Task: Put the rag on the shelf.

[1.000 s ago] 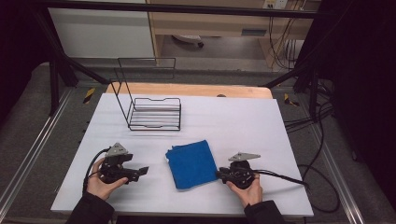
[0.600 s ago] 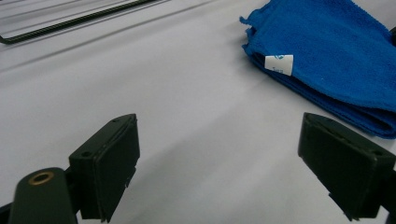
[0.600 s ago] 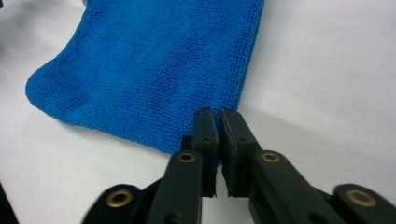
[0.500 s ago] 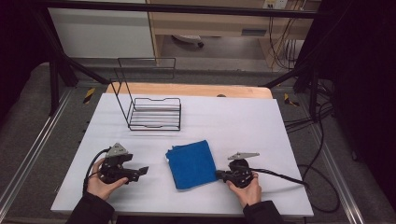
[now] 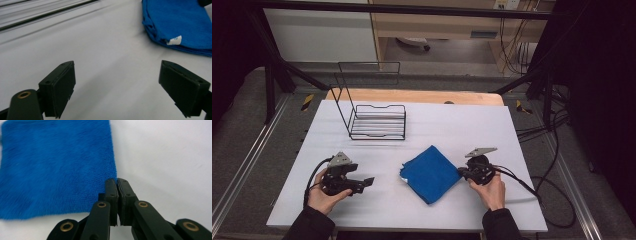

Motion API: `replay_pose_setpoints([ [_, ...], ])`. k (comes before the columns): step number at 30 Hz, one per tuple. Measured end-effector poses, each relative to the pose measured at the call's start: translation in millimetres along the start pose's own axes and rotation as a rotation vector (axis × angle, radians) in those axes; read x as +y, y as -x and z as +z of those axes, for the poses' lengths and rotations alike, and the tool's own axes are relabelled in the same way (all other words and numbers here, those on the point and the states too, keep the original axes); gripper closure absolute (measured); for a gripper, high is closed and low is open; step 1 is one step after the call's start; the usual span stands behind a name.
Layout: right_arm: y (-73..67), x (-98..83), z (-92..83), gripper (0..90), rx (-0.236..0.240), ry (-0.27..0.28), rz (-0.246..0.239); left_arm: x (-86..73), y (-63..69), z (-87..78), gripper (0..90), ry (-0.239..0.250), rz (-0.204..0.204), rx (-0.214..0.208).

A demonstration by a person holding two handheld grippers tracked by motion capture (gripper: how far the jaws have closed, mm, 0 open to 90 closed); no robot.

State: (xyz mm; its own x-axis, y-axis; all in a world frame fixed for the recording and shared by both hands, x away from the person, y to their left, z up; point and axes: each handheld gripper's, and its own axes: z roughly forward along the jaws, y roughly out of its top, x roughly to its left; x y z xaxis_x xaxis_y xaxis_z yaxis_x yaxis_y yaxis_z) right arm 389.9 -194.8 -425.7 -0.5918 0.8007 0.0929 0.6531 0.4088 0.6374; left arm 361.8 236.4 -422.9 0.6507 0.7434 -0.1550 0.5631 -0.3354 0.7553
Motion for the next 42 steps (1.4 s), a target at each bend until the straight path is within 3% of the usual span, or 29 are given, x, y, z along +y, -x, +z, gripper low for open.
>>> replay_pose_setpoints([
  [7, 14.6, 13.4, 16.0, 87.4, -0.07, 0.036, -0.08, 26.1, 18.7, 19.4, 22.4, 0.014, 0.01, -0.042],
  [8, 15.3, 13.5, 18.0, 87.4, -0.08, 0.039, -0.083, 33.6, 25.2, 29.6, 24.4, 0.005, 0.01, -0.062],
  [9, 15.3, 13.5, 18.0, 87.4, -0.08, 0.039, -0.083, 33.6, 25.2, 29.6, 26.3, 0.005, 0.01, -0.062],
  [11, 18.0, 10.8, 19.0, 81.0, -0.088, 0.067, -0.074, 43.6, 35.6, 48.1, 28.5, -0.021, 0.008, -0.093],
  [12, 19.2, 9.5, 16.8, 76.9, -0.086, 0.085, -0.065, 43.6, 35.6, 48.1, 30.3, -0.021, 0.008, -0.093],
  [15, 20.3, 4.6, 3.5, 65.3, -0.066, 0.151, -0.022, 51.6, 48.7, 72.5, 37.0, -0.061, 0.005, -0.13],
  [16, 20.3, 4.6, 3.5, 65.3, -0.066, 0.151, -0.022, 51.6, 48.7, 72.5, 39.7, -0.061, 0.005, -0.13],
  [17, 18.6, -0.5, -4.5, 58.9, -0.042, 0.189, 0.01, 52.6, 51.1, 78.1, 42.8, -0.078, 0.0, -0.129],
  [19, 17.3, -3.1, -7.2, 55.8, -0.025, 0.191, 0.016, 53.5, 53.9, 88.0, 47.4, -0.093, -0.016, -0.138],
  [20, 12.9, -8.9, -10.6, 51.3, -0.01, 0.188, 0.012, 53.4, 54.8, 92.1, 54.1, -0.1, -0.015, -0.138],
  [23, 5.1, -17.5, -13.2, 46.4, 0.021, 0.18, 0.023, 51.5, 56.8, 101.5, 61.4, -0.135, -0.009, -0.137],
  [28, -1.7, -23.7, -18.6, 41.1, 0.044, 0.184, 0.044, 46.9, 63.6, 107.6, 70.3, -0.155, 0.005, -0.141],
  [33, -3.2, -26.0, -18.0, 35.0, 0.042, 0.186, 0.049, 45.9, 67.3, 107.3, 83.5, -0.161, -0.013, -0.145],
  [37, -3.7, -25.7, -14.9, 32.9, 0.044, 0.182, 0.043, 45.8, 69.0, 103.2, 85.5, -0.157, -0.021, -0.136],
  [42, -4.3, -25.1, -16.4, 30.2, 0.059, 0.198, 0.06, 43.0, 74.0, 86.4, 86.0, -0.142, -0.026, -0.087],
])
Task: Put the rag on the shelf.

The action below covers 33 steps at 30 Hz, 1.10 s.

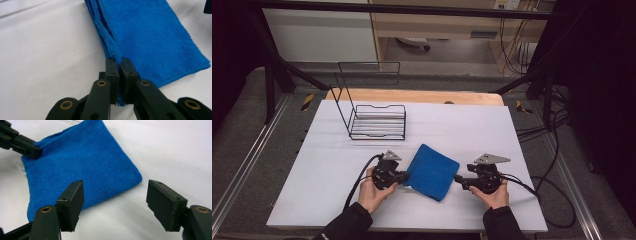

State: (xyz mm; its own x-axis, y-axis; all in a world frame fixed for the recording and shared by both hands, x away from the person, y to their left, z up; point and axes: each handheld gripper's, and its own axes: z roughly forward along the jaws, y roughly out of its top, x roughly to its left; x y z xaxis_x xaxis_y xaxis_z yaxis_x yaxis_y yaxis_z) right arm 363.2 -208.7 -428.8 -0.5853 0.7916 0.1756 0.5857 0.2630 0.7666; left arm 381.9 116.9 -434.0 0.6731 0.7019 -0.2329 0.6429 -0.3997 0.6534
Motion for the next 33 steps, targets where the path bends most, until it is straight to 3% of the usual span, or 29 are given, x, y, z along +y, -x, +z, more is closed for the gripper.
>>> replay_pose_setpoints([
  [6, -3.6, 1.2, 1.9, 29.6, 0.02, 0.011, 0.012, -15.8, 3.6, -25.9, 86.0, 0.011, -0.051, 0.04],
  [12, -13.1, 1.9, 12.3, 29.6, 0.056, 0.008, 0.009, -41.0, 7.8, -41.6, 85.2, 0.015, -0.082, 0.043],
  [15, -17.1, 0.2, 17.0, 30.2, 0.074, 0.003, 0.025, -49.5, 10.2, -40.1, 84.4, 0.015, -0.072, 0.044],
  [19, -22.8, -0.2, 21.0, 30.3, 0.075, -0.016, 0.01, -51.1, 12.9, -37.6, 83.9, 0.022, -0.042, 0.05],
  [22, -35.1, -2.5, 28.0, 35.3, 0.111, -0.04, 0.008, -52.8, 11.5, -37.7, 77.6, 0.028, -0.017, 0.049],
  [27, -55.7, -8.3, 32.4, 40.7, 0.141, -0.069, 0.002, -52.5, 2.5, -44.2, 59.2, 0.061, 0.027, 0.075],
  [29, -63.9, -12.1, 34.9, 43.2, 0.128, -0.097, -0.011, -51.6, -2.4, -47.0, 50.9, 0.073, 0.043, 0.09],
  [31, -67.4, -14.2, 36.2, 44.6, 0.128, -0.109, -0.015, -51.1, -8.3, -50.0, 48.4, 0.079, 0.049, 0.097],
  [33, -71.9, -16.9, 37.8, 47.4, 0.125, -0.12, -0.012, -51.6, -15.0, -52.2, 41.3, 0.08, 0.036, 0.095],
])
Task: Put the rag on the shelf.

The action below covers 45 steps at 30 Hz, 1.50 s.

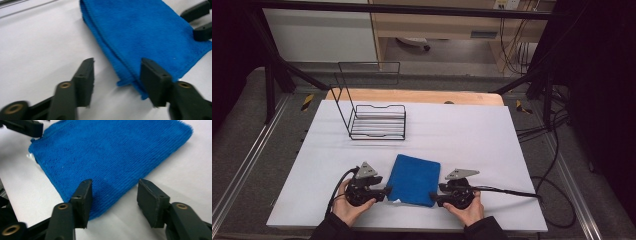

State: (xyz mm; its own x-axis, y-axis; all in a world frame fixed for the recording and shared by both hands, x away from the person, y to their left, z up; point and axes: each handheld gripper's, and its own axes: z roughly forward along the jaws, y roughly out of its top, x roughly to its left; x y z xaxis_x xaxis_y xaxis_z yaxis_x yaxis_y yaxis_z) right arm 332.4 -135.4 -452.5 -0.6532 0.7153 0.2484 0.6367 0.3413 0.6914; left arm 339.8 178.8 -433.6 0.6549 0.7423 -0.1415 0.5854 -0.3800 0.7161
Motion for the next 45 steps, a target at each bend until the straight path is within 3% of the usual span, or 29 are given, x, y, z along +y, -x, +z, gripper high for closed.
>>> replay_pose_setpoints([
  [2, -2.7, -0.2, 0.4, 54.7, -0.002, -0.002, 0.007, -0.9, -7.0, -1.0, 36.6, -0.005, -0.013, -0.005],
  [3, -5.1, -0.8, 2.1, 62.7, 0.004, 0.002, 0.031, -1.3, -9.8, -1.4, 33.8, -0.001, -0.027, -0.002],
  [4, -5.1, -0.8, 2.1, 62.7, 0.004, 0.002, 0.031, -1.3, -12.6, -2.0, 33.8, 0.001, -0.03, 0.001],
  [5, -5.1, 0.7, 2.1, 75.5, 0.013, -0.016, 0.05, -1.0, -14.7, -2.0, 30.0, 0.004, -0.039, -0.001],
  [6, -5.1, 0.7, 2.1, 75.5, 0.013, -0.016, 0.05, -0.9, -15.8, -1.7, 30.0, 0.005, -0.052, -0.005],
  [8, -2.8, 4.6, 0.1, 86.6, 0.025, -0.02, 0.073, -0.4, -16.9, -1.6, 26.6, 0.005, -0.051, 0.001],
  [15, 8.2, 12.4, -14.3, 87.5, -0.008, -0.005, 0.074, 6.2, -15.5, -2.0, 21.4, 0.034, -0.034, -0.028],
  [17, 12.6, 11.6, -16.8, 84.8, -0.009, -0.028, 0.07, 10.7, -15.8, -2.0, 20.7, 0.051, -0.026, -0.027],
  [18, 15.2, 9.8, -16.9, 72.9, -0.005, -0.027, 0.053, 13.8, -16.3, -1.8, 20.7, 0.06, -0.026, -0.028],
  [20, 16.1, 10.0, -17.8, 68.8, -0.004, -0.024, 0.044, 21.4, -18.2, -0.6, 20.7, 0.065, -0.022, -0.036],
  [21, 19.6, 13.1, -21.5, 56.0, -0.023, 0.018, 0.012, 29.4, -20.9, 2.0, 20.4, 0.06, -0.013, -0.036],
  [24, 26.7, 21.8, -28.7, 40.6, -0.045, 0.092, -0.023, 37.2, -24.9, 6.6, 22.6, 0.055, -0.014, -0.035],
  [26, 28.7, 24.7, -30.6, 38.2, -0.049, 0.109, -0.027, 44.7, -30.1, 13.1, 24.6, 0.051, -0.023, -0.034],
  [27, 33.6, 29.7, -32.4, 29.7, -0.058, 0.138, -0.042, 48.5, -32.7, 17.1, 26.5, 0.05, -0.032, -0.03],
  [30, 40.8, 35.4, -32.1, 22.5, -0.06, 0.15, -0.056, 58.0, -38.3, 29.9, 33.0, 0.047, -0.044, -0.012],
  [37, 53.1, 37.7, -28.5, 16.9, -0.075, 0.14, -0.044, 66.0, -38.0, 60.9, 47.6, 0.009, -0.045, 0.01],
  [41, 55.4, 33.9, -26.4, 16.9, -0.077, 0.132, -0.043, 63.1, -40.9, 70.8, 58.0, -0.005, -0.05, -0.011],
  [45, 56.4, 36.0, -25.7, 16.7, -0.063, 0.137, -0.029, 61.9, -34.6, 75.9, 64.6, -0.017, -0.026, -0.021],
])
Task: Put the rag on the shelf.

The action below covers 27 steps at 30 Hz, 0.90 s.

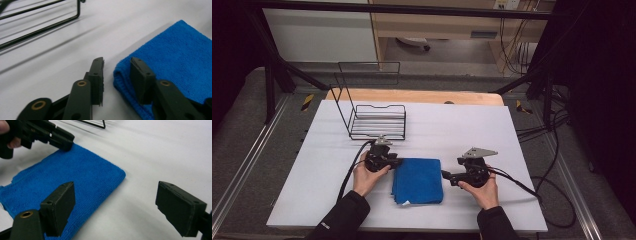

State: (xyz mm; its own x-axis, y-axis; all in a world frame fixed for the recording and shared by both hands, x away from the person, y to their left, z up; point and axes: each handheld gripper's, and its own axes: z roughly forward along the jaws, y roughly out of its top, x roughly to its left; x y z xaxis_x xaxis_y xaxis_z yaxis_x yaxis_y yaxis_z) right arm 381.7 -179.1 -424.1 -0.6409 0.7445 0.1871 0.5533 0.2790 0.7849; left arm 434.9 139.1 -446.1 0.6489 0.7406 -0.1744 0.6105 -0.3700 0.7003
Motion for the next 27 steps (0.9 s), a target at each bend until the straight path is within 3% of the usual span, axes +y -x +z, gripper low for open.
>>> replay_pose_setpoints([
  [7, 3.0, 3.1, 2.7, 15.6, 0.017, 0.009, 0.005, -1.1, 4.5, 4.2, 67.0, -0.008, 0.014, 0.013],
  [8, 3.5, 4.2, 3.3, 16.1, 0.017, 0.004, 0.004, -0.9, 4.8, 4.1, 68.8, -0.012, 0.008, 0.005],
  [9, 3.8, 7.4, 5.8, 17.3, 0.016, -0.006, 0.002, -0.8, 4.8, 4.1, 76.4, -0.017, 0.004, -0.01],
  [10, 3.8, 7.4, 5.8, 17.3, 0.016, -0.006, 0.002, -1.0, 5.7, 4.4, 76.4, -0.018, 0.0, -0.013],
  [17, 9.9, 23.1, 32.6, 26.2, 0.008, -0.035, 0.015, -1.2, 6.2, 4.3, 81.8, -0.024, -0.002, -0.018],
  [27, 14.8, 18.3, 58.5, 43.3, -0.011, -0.079, 0.033, -3.1, 6.8, 4.8, 82.2, -0.012, 0.005, -0.017],
])
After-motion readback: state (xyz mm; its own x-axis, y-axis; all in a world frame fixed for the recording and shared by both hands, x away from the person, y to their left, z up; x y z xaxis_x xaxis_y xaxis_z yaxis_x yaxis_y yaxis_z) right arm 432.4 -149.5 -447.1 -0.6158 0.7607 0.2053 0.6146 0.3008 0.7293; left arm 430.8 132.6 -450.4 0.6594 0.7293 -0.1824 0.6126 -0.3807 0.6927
